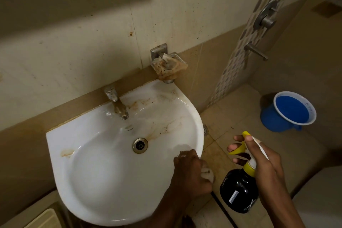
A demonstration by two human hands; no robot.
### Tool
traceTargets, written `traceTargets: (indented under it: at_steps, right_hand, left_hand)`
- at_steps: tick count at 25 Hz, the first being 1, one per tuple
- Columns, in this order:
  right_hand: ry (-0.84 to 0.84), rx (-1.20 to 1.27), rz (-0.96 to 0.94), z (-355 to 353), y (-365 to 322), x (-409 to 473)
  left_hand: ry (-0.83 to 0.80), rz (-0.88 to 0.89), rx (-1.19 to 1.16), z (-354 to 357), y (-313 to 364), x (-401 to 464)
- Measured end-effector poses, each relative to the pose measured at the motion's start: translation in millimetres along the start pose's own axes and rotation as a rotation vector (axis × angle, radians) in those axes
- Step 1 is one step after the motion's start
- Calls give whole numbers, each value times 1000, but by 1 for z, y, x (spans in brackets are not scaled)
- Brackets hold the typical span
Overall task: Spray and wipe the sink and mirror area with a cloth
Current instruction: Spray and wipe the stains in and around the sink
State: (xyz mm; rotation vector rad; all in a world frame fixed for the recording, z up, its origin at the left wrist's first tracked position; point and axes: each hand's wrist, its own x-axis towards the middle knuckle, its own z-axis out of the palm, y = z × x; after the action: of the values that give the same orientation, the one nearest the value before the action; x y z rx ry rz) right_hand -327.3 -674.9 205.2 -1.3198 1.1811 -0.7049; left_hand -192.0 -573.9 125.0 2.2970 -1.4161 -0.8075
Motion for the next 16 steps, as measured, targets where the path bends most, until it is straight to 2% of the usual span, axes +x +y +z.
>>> traceTargets:
  at_steps: [2,5,7,8,9,10,11,13,14,16]
  right_hand:
    - [-5,5,-10,1,-2,-3]
    - [-23,7,-17,1,-6,-6]
    - [-36,9,-19,2,-6,-7]
    - [-35,13,-17,3,-5,-6]
    - [-33,21,-12,3,-4,-6]
    - [-36,36,-9,4,-4,-6]
    - [-44,48,-10,7,-5,-7]
    - [-67,65,-1,12,-6,-8]
    - [-74,80,8,16,-6,-7]
    - [-79,123,30,22,-1,-2]
  left_hand:
    - [-59,-114,44,-6,4,-20]
    - [-280,-287,30,-22,-12,-37]
    - [-364,-379,-400,-44,-47,-40]
    - [-320,-419,-685,-54,-67,-38]
    - [-207,-485,-931,-62,-83,-36]
    - [-36,-565,-1092,-66,-97,-30]
    - [157,-620,-1156,-65,-109,-20]
    - [464,-669,-1087,-50,-129,6]
    - [548,-714,-1038,-41,-137,22]
    - [561,-841,-948,-24,-146,50]
